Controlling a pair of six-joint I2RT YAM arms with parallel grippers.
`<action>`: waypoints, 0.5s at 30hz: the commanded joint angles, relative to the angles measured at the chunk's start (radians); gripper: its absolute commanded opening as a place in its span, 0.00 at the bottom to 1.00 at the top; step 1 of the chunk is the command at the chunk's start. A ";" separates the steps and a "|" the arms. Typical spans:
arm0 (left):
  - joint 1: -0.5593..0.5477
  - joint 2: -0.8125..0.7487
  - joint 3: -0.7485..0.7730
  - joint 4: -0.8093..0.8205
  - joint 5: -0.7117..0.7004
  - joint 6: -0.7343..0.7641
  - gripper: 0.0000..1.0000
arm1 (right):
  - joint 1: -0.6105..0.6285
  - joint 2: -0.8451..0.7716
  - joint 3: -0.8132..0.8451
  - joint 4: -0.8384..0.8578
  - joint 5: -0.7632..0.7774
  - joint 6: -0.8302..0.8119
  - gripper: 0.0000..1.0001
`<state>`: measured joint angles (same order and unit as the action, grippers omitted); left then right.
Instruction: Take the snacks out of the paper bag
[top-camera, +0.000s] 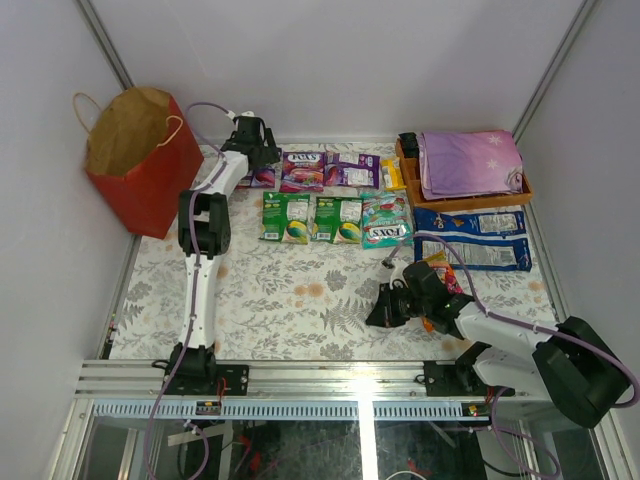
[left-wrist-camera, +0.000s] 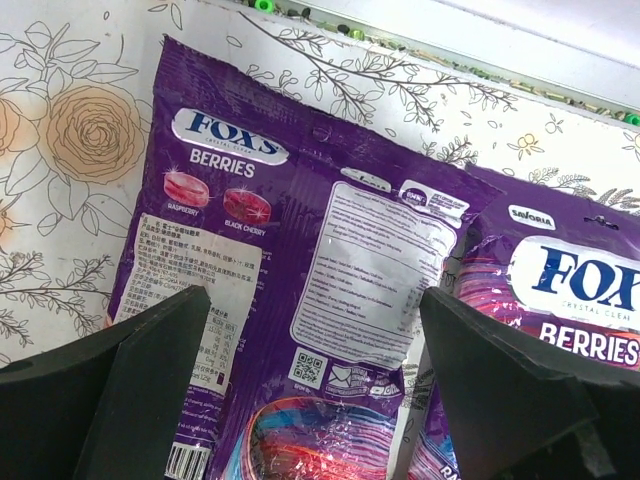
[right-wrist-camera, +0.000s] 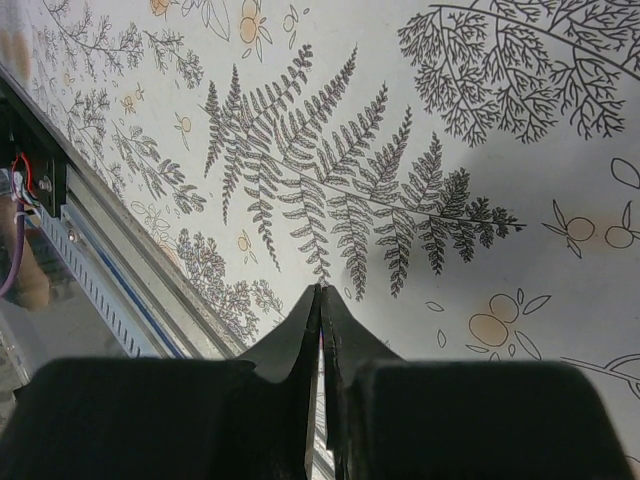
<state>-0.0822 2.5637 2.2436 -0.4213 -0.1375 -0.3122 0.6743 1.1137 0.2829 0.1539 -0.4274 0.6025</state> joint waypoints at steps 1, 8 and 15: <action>0.013 -0.029 -0.031 -0.024 0.004 0.013 0.87 | 0.007 0.002 0.052 0.040 0.010 0.003 0.05; 0.016 -0.314 -0.183 0.051 0.009 0.001 1.00 | 0.005 -0.113 0.203 -0.187 0.082 -0.081 0.44; -0.074 -0.803 -0.526 0.163 0.114 -0.088 1.00 | -0.085 -0.349 0.343 -0.384 0.138 -0.171 0.63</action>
<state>-0.0814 2.0434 1.8759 -0.3904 -0.0963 -0.3492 0.6537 0.8738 0.5495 -0.1081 -0.3412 0.5014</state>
